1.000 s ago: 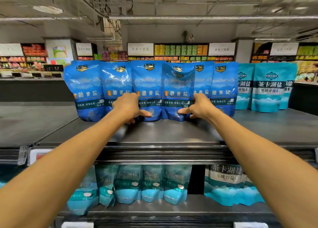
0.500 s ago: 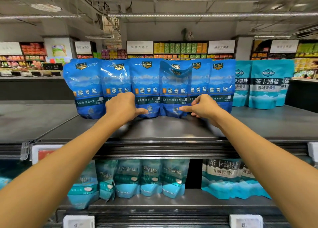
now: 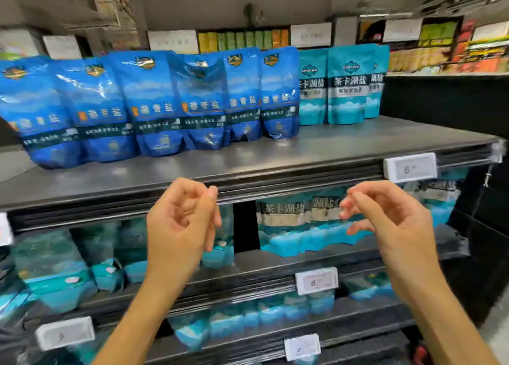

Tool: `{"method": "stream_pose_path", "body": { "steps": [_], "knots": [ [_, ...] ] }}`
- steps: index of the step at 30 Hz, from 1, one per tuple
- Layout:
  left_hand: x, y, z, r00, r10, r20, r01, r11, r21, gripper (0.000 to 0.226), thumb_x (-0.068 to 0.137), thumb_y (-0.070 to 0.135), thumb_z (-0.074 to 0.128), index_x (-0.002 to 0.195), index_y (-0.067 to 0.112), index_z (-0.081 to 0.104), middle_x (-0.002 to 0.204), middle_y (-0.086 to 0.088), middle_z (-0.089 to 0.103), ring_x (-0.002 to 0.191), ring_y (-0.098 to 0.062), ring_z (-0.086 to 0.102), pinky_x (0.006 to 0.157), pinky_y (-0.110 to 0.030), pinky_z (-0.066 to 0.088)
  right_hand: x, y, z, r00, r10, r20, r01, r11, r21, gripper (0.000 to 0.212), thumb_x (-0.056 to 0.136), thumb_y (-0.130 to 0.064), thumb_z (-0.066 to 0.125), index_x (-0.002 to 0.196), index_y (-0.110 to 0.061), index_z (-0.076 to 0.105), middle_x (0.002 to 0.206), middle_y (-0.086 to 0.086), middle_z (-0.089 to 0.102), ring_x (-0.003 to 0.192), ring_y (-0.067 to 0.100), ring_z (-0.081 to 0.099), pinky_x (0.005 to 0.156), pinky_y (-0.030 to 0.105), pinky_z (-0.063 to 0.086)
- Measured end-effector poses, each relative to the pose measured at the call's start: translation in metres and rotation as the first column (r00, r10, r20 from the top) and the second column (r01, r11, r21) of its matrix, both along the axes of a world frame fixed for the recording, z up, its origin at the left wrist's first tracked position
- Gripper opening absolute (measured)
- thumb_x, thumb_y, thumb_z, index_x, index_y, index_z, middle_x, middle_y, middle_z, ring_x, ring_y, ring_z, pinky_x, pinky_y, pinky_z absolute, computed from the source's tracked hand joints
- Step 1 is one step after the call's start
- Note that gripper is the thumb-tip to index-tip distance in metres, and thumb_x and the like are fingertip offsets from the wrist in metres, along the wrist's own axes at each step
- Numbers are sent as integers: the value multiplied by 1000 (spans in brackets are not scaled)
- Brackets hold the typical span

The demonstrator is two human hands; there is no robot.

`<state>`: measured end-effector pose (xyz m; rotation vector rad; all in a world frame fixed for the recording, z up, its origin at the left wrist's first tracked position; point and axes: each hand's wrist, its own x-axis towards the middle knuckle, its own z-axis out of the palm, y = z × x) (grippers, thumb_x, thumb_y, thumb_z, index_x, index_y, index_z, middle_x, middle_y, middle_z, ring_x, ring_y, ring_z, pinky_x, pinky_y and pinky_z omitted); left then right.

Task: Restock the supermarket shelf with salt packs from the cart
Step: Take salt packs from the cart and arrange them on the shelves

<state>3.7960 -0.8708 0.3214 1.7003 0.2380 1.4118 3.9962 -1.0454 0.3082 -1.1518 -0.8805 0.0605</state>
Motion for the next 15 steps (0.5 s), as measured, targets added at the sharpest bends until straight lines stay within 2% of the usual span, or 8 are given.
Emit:
{"method": "stream_pose_path", "body": {
  "steps": [3, 6, 9, 11, 15],
  "knots": [
    [28, -34, -51, 981, -169, -92, 157, 980, -125, 22, 94, 28, 61, 76, 17, 56, 54, -6, 57, 30, -15, 38, 37, -13, 30, 8, -47, -53, 992, -98, -78, 93, 994, -60, 9, 89, -19, 63, 86, -13, 68, 76, 12, 70, 65, 21, 66, 52, 27, 54],
    [58, -61, -104, 902, -374, -215, 309, 908, -284, 18, 89, 30, 58, 75, 20, 57, 56, -12, 58, 30, -16, 38, 35, -17, 31, 12, -90, -103, 955, -215, -207, 187, 971, -146, 9, 88, -19, 64, 81, -16, 69, 73, 11, 70, 61, 18, 65, 50, 23, 52],
    [89, -87, -157, 786, -522, -332, 360, 822, -441, 21, 94, 25, 56, 81, 10, 56, 60, -18, 60, 28, -14, 40, 33, -19, 32, 11, -130, -147, 872, -361, -332, 305, 929, -208, 9, 86, -18, 65, 79, -19, 70, 70, 8, 71, 57, 13, 65, 48, 18, 50],
    [108, -105, -189, 701, -604, -378, 386, 768, -511, 19, 98, 15, 54, 81, 8, 54, 60, -16, 59, 29, -14, 39, 33, -19, 33, 8, -159, -174, 805, -469, -364, 396, 881, -259, 14, 91, -6, 62, 81, -14, 69, 68, 4, 72, 57, 11, 66, 47, 18, 50],
    [135, -144, -243, 492, -737, -464, 482, 674, -560, 27, 100, 11, 53, 74, 19, 57, 58, -17, 57, 32, -16, 41, 33, -18, 32, -13, -215, -215, 621, -679, -391, 569, 734, -372, 18, 91, 2, 60, 80, -12, 65, 66, -6, 70, 58, 3, 63, 50, 12, 48]
  ]
}}
